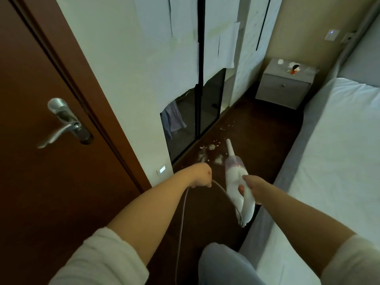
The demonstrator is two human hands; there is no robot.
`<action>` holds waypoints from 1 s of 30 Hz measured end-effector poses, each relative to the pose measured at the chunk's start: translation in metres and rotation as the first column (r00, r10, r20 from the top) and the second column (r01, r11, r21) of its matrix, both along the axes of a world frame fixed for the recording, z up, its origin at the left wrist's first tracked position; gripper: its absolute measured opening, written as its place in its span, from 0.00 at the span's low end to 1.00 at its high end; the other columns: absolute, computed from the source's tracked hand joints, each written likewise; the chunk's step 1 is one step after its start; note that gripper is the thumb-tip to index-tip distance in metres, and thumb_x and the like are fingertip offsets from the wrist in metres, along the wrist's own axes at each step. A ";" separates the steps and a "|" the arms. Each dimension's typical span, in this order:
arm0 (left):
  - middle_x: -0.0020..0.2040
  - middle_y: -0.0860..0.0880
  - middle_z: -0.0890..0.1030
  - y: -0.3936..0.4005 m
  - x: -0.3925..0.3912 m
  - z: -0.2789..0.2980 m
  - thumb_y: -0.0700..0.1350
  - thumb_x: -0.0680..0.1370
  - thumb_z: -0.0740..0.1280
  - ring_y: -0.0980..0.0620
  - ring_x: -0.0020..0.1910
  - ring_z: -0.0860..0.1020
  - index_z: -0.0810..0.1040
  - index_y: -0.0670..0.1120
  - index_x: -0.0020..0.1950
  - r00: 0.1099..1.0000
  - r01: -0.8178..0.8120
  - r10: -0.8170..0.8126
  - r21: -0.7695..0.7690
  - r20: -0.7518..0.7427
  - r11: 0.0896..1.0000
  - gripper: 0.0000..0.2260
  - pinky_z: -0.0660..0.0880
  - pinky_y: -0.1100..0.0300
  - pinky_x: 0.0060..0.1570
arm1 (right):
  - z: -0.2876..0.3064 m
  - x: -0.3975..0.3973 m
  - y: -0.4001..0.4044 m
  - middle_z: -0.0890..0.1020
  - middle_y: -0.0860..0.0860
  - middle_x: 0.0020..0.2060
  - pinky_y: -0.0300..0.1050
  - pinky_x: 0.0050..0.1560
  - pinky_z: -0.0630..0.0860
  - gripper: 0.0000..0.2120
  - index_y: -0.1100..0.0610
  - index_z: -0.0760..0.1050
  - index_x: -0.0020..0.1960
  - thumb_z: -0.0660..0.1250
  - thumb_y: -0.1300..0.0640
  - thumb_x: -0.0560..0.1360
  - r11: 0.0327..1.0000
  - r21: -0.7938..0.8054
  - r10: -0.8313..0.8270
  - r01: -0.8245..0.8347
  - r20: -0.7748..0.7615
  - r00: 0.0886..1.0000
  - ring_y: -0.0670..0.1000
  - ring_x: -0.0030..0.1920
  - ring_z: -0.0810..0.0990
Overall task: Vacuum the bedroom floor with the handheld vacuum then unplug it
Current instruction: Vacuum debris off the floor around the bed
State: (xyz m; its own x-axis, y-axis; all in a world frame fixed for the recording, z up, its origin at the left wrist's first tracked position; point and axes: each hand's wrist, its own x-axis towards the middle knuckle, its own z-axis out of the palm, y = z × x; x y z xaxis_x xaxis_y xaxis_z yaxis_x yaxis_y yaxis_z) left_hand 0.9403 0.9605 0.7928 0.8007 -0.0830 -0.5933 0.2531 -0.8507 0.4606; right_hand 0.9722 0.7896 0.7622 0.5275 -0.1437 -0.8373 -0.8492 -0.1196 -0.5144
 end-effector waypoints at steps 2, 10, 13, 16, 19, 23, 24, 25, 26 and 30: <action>0.40 0.49 0.74 0.008 0.016 -0.002 0.42 0.77 0.65 0.53 0.37 0.73 0.74 0.47 0.44 1.000 -0.006 0.006 0.014 0.012 1.000 0.03 0.71 0.63 0.31 | 0.004 0.016 0.002 0.80 0.60 0.55 0.44 0.44 0.74 0.18 0.65 0.72 0.64 0.61 0.53 0.81 1.000 0.018 -0.005 0.005 -0.005 1.000 0.53 0.45 0.80; 0.41 0.46 0.76 0.006 0.130 -0.010 0.40 0.78 0.64 0.53 0.32 0.71 0.77 0.44 0.53 1.000 0.021 -0.021 0.047 -0.005 0.999 0.05 0.69 0.64 0.29 | -0.021 0.136 -0.015 0.75 0.57 0.33 0.38 0.21 0.75 0.13 0.66 0.75 0.54 0.62 0.55 0.80 0.998 0.046 -0.048 0.052 -0.084 0.995 0.48 0.29 0.74; 0.48 0.40 0.77 -0.009 0.184 -0.016 0.39 0.78 0.64 0.53 0.32 0.70 0.77 0.42 0.56 0.999 0.018 -0.016 0.054 -0.050 0.998 0.08 0.68 0.64 0.28 | -0.039 0.192 -0.031 0.76 0.56 0.34 0.38 0.21 0.74 0.13 0.65 0.74 0.57 0.62 0.56 0.80 0.998 0.055 -0.004 0.009 -0.095 0.995 0.48 0.29 0.74; 0.40 0.45 0.73 -0.036 0.252 -0.018 0.39 0.78 0.64 0.53 0.31 0.68 0.76 0.41 0.56 0.994 -0.011 0.014 0.020 -0.108 1.000 0.08 0.65 0.63 0.28 | -0.044 0.258 -0.056 0.75 0.57 0.34 0.34 0.18 0.73 0.13 0.65 0.71 0.62 0.62 0.60 0.80 0.996 0.089 0.038 -0.029 -0.101 0.994 0.48 0.29 0.74; 0.37 0.48 0.72 -0.069 0.326 -0.010 0.39 0.77 0.65 0.55 0.29 0.67 0.77 0.42 0.54 0.991 -0.008 0.008 0.000 -0.132 1.000 0.06 0.64 0.64 0.26 | -0.033 0.327 -0.084 0.74 0.57 0.32 0.33 0.18 0.72 0.16 0.65 0.67 0.66 0.60 0.66 0.79 0.985 0.129 0.125 -0.113 -0.085 0.989 0.48 0.29 0.72; 0.36 0.48 0.71 -0.087 0.380 -0.009 0.38 0.77 0.65 0.54 0.27 0.65 0.77 0.39 0.57 0.988 -0.003 0.002 -0.007 -0.156 1.000 0.09 0.63 0.63 0.26 | -0.023 0.384 -0.104 0.72 0.56 0.30 0.33 0.19 0.71 0.16 0.69 0.66 0.66 0.58 0.68 0.78 0.978 0.118 0.175 -0.170 -0.036 0.984 0.48 0.29 0.71; 0.37 0.48 0.71 -0.090 0.392 -0.010 0.38 0.77 0.65 0.54 0.27 0.66 0.77 0.39 0.56 0.988 -0.004 0.001 -0.017 -0.157 1.000 0.09 0.64 0.63 0.26 | -0.024 0.397 -0.109 0.72 0.56 0.30 0.33 0.19 0.71 0.16 0.69 0.66 0.65 0.58 0.68 0.78 0.977 0.130 0.177 -0.171 -0.033 0.984 0.48 0.29 0.71; 0.39 0.49 0.72 -0.094 0.406 -0.010 0.38 0.77 0.65 0.54 0.28 0.66 0.77 0.40 0.55 0.988 -0.003 0.000 -0.021 -0.158 1.000 0.08 0.65 0.63 0.27 | -0.025 0.412 -0.114 0.72 0.56 0.30 0.33 0.19 0.71 0.16 0.68 0.67 0.65 0.58 0.68 0.78 0.975 0.134 0.183 -0.178 -0.030 0.983 0.48 0.29 0.71; 0.38 0.48 0.72 -0.097 0.420 -0.011 0.38 0.77 0.65 0.54 0.28 0.66 0.77 0.40 0.56 0.988 -0.005 0.000 -0.030 -0.152 1.000 0.08 0.65 0.64 0.27 | -0.026 0.426 -0.119 0.72 0.56 0.30 0.33 0.19 0.71 0.15 0.68 0.67 0.65 0.58 0.69 0.78 0.973 0.150 0.178 -0.173 -0.023 0.984 0.48 0.29 0.71; 0.37 0.48 0.72 -0.114 0.486 -0.020 0.39 0.77 0.65 0.54 0.29 0.66 0.76 0.42 0.52 0.988 0.024 -0.031 -0.042 -0.153 0.999 0.05 0.64 0.64 0.26 | -0.034 0.484 -0.134 0.73 0.56 0.29 0.35 0.21 0.73 0.15 0.68 0.67 0.64 0.60 0.70 0.77 0.972 0.144 0.188 -0.185 -0.010 0.982 0.48 0.28 0.72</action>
